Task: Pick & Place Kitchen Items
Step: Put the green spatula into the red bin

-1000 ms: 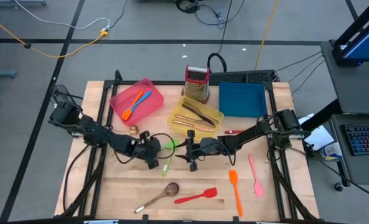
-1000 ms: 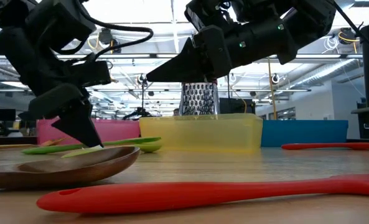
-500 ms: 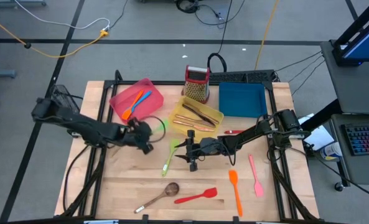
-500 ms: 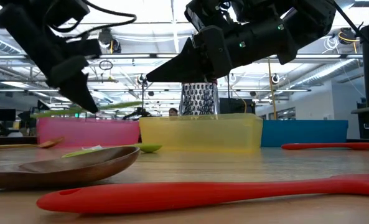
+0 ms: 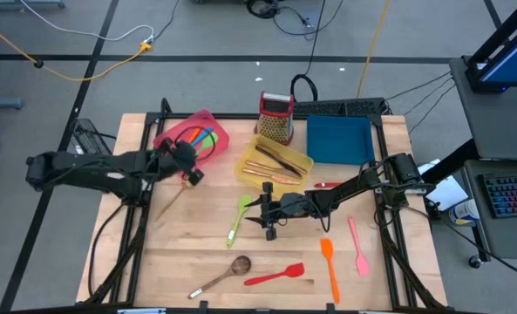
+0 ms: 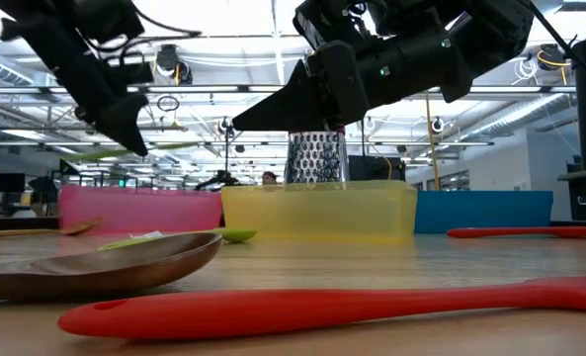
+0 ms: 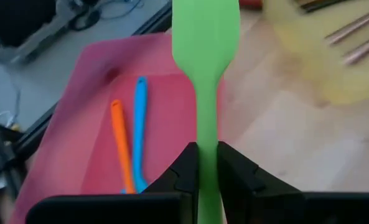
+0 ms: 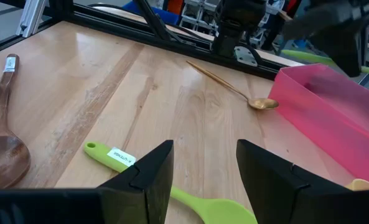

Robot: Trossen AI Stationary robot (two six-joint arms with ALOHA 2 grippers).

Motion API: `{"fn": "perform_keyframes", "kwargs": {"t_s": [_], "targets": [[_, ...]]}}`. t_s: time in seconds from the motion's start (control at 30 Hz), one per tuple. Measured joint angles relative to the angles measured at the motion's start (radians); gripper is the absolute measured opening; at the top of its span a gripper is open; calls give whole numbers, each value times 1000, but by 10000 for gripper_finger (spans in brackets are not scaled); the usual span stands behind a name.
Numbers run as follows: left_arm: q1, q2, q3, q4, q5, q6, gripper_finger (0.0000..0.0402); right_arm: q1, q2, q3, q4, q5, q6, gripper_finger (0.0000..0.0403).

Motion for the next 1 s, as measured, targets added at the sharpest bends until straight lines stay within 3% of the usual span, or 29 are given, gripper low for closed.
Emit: {"fn": "perform_keyframes", "kwargs": {"t_s": [0.13,0.33,0.47,0.57,0.77,1.0], "targets": [[153,33,0,24,59,69,39,0,0,0,0,0,0,171],[369,156,0,49,238,139,39,0,0,0,0,0,0,171],[465,257,0,81,251,204,40,0,0,0,0,0,0,171],[508,308,0,129,263,247,40,0,0,0,0,0,6,171],[541,372,1,257,386,314,48,0,0,0,0,0,54,171],[541,397,1,304,391,359,90,0,0,0,0,5,69,171]]}}
